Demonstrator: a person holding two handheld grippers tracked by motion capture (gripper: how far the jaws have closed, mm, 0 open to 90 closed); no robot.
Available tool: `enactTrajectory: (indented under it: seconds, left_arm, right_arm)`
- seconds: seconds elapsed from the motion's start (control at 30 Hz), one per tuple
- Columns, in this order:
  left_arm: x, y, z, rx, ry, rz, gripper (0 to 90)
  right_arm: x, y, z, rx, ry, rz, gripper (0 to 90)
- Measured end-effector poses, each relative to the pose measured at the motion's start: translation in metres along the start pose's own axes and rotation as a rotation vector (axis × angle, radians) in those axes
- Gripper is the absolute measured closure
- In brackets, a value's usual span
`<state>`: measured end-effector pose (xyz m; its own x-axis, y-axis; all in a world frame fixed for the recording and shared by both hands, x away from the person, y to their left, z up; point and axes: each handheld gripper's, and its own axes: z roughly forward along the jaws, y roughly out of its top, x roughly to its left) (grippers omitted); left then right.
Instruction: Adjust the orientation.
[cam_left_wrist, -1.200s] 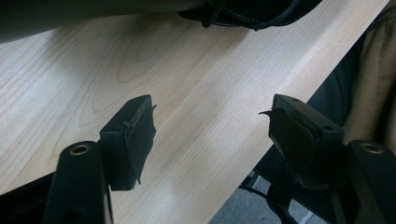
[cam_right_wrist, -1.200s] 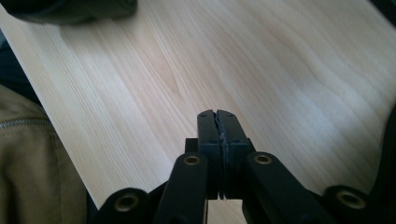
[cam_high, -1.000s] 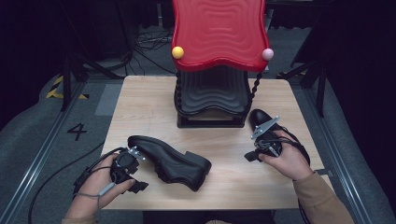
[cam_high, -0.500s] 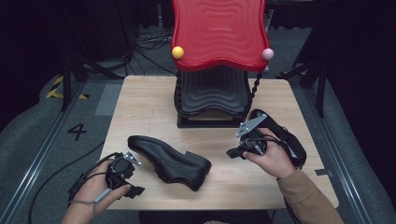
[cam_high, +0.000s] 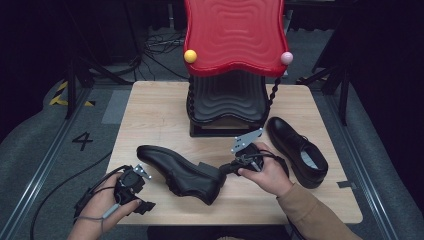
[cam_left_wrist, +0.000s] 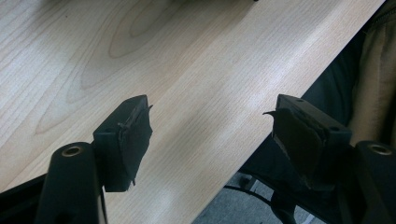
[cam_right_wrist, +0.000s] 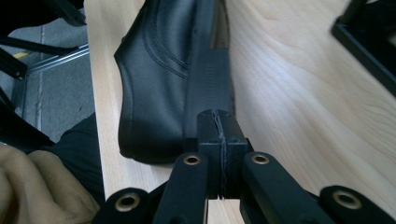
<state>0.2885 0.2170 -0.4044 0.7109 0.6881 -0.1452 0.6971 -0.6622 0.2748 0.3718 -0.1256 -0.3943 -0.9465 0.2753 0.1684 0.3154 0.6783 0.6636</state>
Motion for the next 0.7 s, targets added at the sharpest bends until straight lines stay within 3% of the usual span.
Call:
enactTrajectory:
  seconds: [0.3, 0.53, 0.7]
  left_arm:
    - [-0.001, 0.001, 0.001, 0.001, 0.002, 0.003, 28.4]
    - [-0.002, 0.002, 0.002, 0.003, 0.000, 0.007, 28.3]
    - [-0.002, 0.003, 0.002, 0.001, 0.001, 0.011, 28.3]
  right_arm:
    - [0.004, -0.001, 0.015, 0.034, 0.016, -0.027, 90.0]
    - [-0.002, -0.002, 0.015, 0.024, 0.030, 0.004, 90.0]
    - [-0.005, -0.002, 0.012, 0.016, -0.007, 0.008, 90.0]
